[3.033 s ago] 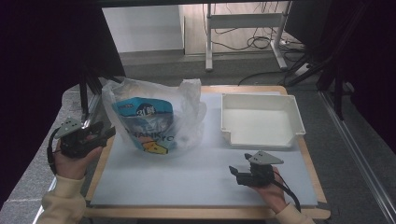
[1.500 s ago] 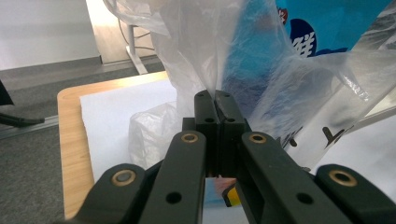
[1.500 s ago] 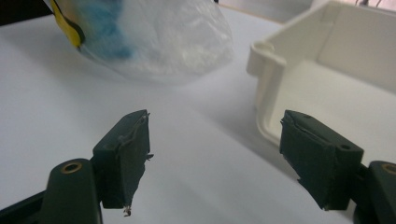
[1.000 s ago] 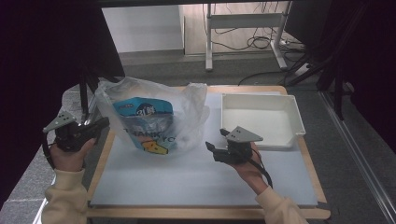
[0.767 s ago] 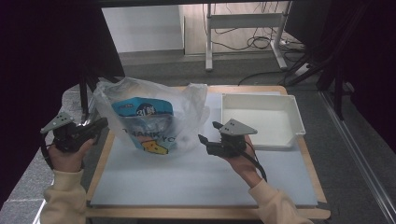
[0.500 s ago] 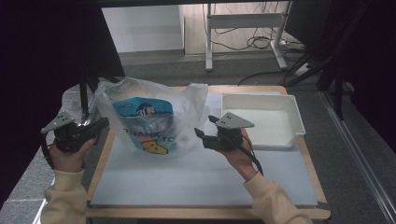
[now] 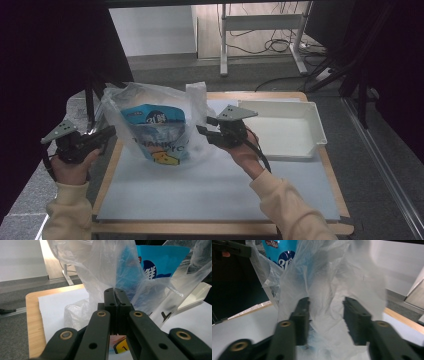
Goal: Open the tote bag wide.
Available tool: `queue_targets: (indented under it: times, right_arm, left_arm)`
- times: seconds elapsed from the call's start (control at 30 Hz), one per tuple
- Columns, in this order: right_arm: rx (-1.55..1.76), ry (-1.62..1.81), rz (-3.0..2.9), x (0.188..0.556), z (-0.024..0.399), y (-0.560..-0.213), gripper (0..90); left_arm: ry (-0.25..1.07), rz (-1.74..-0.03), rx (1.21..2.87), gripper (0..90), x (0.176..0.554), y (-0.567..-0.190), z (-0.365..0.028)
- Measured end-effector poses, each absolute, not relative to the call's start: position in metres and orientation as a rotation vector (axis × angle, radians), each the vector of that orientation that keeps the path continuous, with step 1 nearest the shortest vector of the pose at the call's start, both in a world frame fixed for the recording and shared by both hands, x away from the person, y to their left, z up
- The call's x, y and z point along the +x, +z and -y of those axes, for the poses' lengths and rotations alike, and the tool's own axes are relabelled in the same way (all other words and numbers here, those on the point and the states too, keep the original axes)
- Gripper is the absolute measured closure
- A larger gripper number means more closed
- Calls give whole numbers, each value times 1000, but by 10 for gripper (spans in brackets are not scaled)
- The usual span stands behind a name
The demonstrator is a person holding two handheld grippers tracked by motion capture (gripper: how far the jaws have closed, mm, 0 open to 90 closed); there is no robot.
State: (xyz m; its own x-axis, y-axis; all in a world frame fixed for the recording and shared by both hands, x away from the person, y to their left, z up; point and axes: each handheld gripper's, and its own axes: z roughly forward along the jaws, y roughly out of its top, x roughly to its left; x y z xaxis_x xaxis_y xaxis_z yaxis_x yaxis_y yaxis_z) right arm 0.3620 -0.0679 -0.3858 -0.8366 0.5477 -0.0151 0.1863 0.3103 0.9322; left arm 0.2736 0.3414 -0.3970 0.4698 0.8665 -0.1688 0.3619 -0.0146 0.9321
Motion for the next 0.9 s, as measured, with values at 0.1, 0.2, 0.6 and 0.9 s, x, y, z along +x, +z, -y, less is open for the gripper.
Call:
queue_targets:
  times: [0.1,0.2,0.6,0.9]
  right_arm:
    - [642,1541,-2266,365,63,-384,735]
    - [631,1556,-2264,366,62,-385,869]
    - [621,1559,-2220,372,72,-388,887]
    - [609,1574,-2200,368,76,-390,887]
  left_arm:
    - [564,-1091,1596,896,273,-397,-342]
    - [568,-1087,1597,896,272,-396,-342]
    - [583,-1092,1583,897,267,-396,-347]
    - [586,-1094,1579,897,265,-397,-348]
